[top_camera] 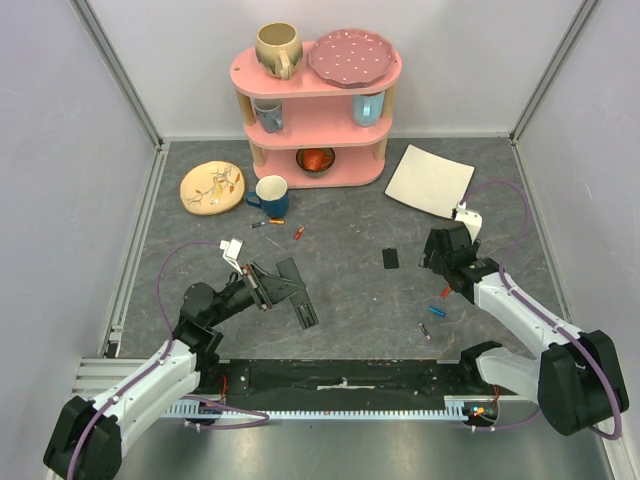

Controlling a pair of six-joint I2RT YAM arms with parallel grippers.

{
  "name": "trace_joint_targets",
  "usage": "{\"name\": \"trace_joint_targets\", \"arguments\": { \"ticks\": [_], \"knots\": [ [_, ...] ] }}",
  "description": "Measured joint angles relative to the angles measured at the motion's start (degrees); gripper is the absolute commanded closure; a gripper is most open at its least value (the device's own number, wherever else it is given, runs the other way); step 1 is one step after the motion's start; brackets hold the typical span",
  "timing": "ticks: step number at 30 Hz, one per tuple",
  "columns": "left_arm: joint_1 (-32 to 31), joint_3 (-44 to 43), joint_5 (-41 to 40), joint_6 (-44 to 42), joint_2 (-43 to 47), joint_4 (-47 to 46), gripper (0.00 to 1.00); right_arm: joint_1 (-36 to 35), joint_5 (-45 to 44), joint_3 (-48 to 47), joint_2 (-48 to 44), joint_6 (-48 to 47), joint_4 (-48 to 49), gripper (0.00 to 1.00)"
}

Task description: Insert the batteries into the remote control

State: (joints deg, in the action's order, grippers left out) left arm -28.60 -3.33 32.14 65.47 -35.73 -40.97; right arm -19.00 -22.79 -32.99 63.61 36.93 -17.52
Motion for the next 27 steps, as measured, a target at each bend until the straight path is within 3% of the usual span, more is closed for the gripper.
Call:
{"name": "trace_joint_targets", "arguments": {
  "ticks": [6, 27],
  "knots": [
    [0.0, 0.0, -0.1, 0.0, -0.2, -0.3, 0.98, 0.3, -0.7, -0.5, 2.1, -0.4, 0.0, 0.27],
    [0.0, 0.0, -0.1, 0.0, -0.6, -1.6, 0.98, 5.4, -3.0, -11.5, 23.3, 0.5, 1.6, 0.29]
  ]
}}
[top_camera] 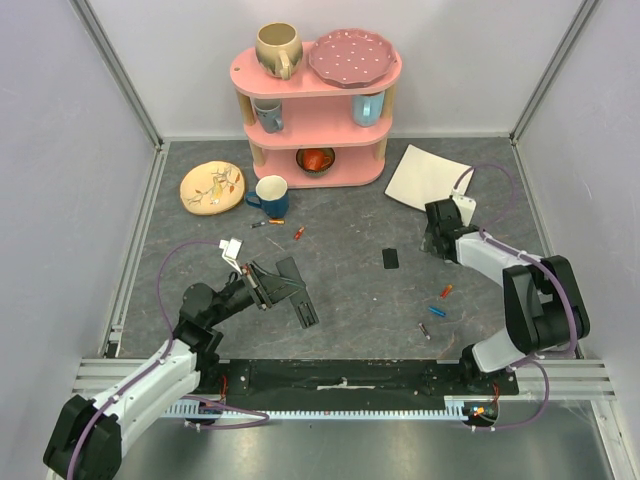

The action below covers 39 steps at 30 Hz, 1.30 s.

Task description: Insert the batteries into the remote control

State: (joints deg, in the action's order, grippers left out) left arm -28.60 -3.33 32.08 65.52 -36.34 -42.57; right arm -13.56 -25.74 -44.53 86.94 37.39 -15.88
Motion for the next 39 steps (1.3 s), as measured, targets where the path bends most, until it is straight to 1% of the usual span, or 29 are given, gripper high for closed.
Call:
{"name": "trace_joint_targets", "arguments": {
  "ticks": [8, 14, 17, 21, 27, 35, 39],
  "knots": [
    [0.0, 0.0, 0.0, 0.0, 0.1, 0.0, 0.98, 1.1, -1.2, -1.2, 1.9, -2.5, 1.9, 0.28],
    [0.0, 0.0, 0.0, 0.0, -0.2, -0.1, 0.98, 2.3, -1.2, -2.2, 4.5, -3.8, 3.7, 0.30],
    [0.0, 0.0, 0.0, 0.0, -0.4, -0.4, 0.98, 2.8, -0.3, -2.2, 5.7, -4.0, 4.4, 0.32],
    [0.0, 0.0, 0.0, 0.0, -0.4, -0.8, 0.98, 3.0, 1.7, -2.2, 5.9, -4.0, 5.6, 0.38],
    [0.0, 0.0, 0.0, 0.0, -0.4, -0.8, 0.98, 3.0, 5.2, -1.4, 5.9, -3.5, 7.5, 0.41],
    [0.0, 0.0, 0.0, 0.1, -1.2, -0.9, 0.98, 3.1, 6.5, 0.4, 5.0, -3.3, 10.2, 0.46],
    [0.0, 0.0, 0.0, 0.2, -1.6, -1.3, 0.98, 3.1, 7.1, 1.8, 3.8, -3.0, 11.1, 0.50]
  ]
}}
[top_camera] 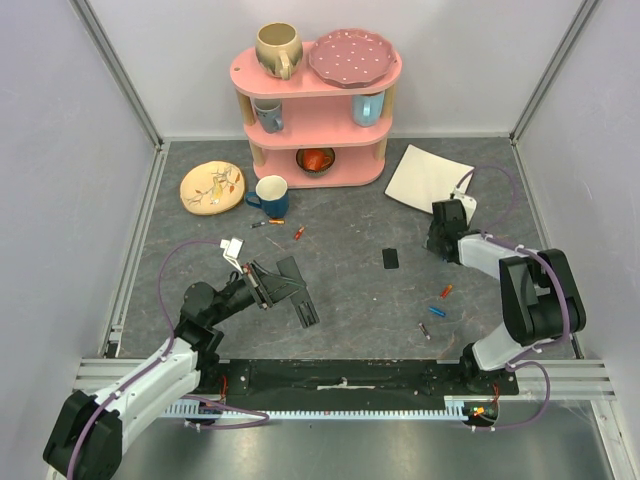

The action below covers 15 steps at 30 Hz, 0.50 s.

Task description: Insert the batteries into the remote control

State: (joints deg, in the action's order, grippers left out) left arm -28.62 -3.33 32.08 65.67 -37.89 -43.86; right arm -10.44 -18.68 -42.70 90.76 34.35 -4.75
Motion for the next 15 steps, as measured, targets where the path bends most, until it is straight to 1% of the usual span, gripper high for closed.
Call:
{"name": "trace_joint_targets", "arguments": {
  "ticks": [10, 15],
  "knots": [
    [0.0, 0.0, 0.0, 0.3, 0.0, -0.1, 0.98, 0.0, 2.4, 2.7, -3.1, 0.6, -0.4, 0.55],
    [0.0, 0.0, 0.0, 0.4, 0.0, -0.5, 0.98, 0.0, 2.7, 3.4, -4.1, 0.6, -0.8, 0.60]
  ]
}}
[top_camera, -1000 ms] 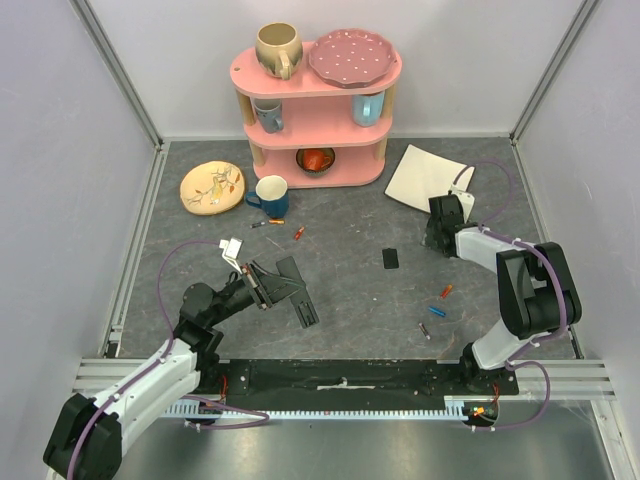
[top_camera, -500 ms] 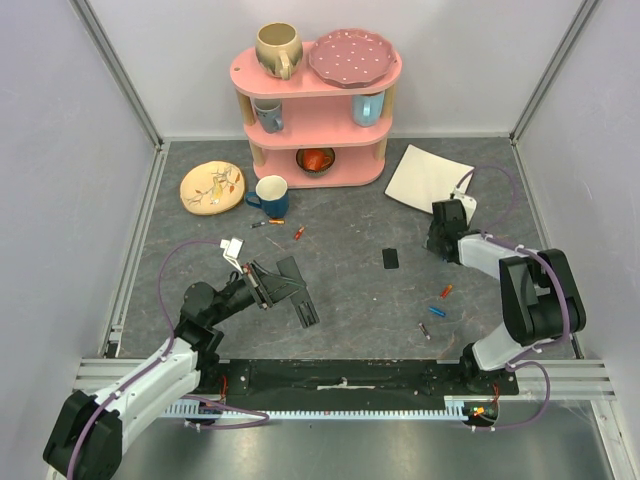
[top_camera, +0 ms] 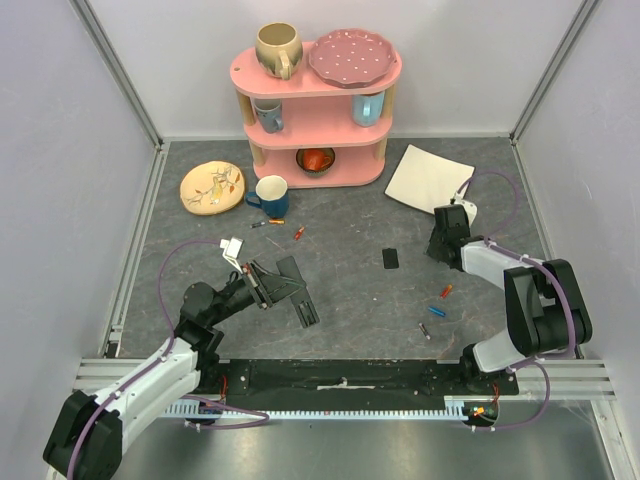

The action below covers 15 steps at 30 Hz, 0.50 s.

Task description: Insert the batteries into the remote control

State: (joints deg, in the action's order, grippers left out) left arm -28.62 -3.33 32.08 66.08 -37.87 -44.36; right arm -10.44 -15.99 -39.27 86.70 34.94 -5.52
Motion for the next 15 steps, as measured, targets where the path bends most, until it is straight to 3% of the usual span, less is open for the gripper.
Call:
{"name": "trace_joint_targets", "arguments": {
  "ticks": [8, 15],
  "knots": [
    [0.0, 0.0, 0.0, 0.3, 0.2, -0.4, 0.98, 0.0, 0.2, 0.7, -0.7, 0.0, -0.3, 0.71],
    [0.0, 0.0, 0.0, 0.5, 0.4, -0.4, 0.98, 0.0, 0.3, 0.7, -0.7, 0.0, -0.6, 0.75]
  ]
}}
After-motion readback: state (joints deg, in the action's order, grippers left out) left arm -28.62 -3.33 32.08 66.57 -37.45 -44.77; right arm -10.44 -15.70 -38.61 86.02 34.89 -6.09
